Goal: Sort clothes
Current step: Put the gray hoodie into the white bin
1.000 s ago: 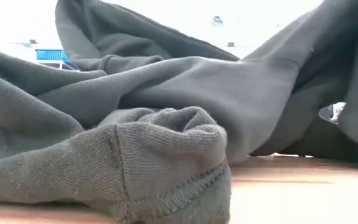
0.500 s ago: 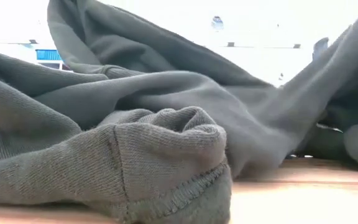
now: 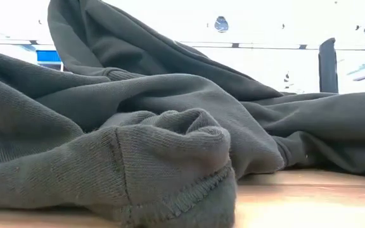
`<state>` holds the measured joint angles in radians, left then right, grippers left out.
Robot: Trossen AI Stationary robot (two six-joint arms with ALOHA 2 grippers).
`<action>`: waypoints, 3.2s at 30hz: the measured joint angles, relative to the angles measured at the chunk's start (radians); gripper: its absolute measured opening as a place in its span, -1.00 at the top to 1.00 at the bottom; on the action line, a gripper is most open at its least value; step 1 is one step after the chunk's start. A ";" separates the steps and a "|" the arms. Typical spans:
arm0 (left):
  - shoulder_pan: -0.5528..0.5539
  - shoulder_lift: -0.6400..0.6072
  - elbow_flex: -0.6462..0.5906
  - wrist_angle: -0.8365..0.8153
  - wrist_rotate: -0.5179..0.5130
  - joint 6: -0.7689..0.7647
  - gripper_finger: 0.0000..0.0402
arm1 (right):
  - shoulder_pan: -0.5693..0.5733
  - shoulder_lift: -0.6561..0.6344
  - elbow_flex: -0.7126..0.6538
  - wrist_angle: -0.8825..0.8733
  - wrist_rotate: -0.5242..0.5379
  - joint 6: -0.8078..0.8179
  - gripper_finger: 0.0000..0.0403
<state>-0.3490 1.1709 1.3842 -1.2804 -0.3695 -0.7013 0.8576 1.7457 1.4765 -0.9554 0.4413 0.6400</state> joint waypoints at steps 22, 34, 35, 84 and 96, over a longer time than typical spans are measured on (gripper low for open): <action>-0.001 0.000 0.000 0.015 0.017 0.010 0.92 | -0.163 0.272 0.001 -0.105 -0.120 0.131 0.02; 0.000 0.000 0.000 0.016 0.024 0.028 0.92 | -0.170 0.273 -0.076 -0.128 -0.184 0.187 0.02; 0.000 0.000 0.000 0.016 0.025 0.029 0.92 | -0.170 0.267 -0.076 -0.124 -0.187 0.186 0.02; -0.014 0.000 0.000 0.056 0.115 0.008 0.92 | -0.283 -0.094 -0.525 0.396 -0.437 0.153 0.98; -0.014 0.000 0.000 0.071 0.170 0.007 0.92 | 0.001 -0.396 -0.174 -0.039 -0.051 0.296 1.00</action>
<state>-0.3626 1.1713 1.3842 -1.2095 -0.1991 -0.6941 0.8590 1.3494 1.3025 -0.9942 0.3902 0.9357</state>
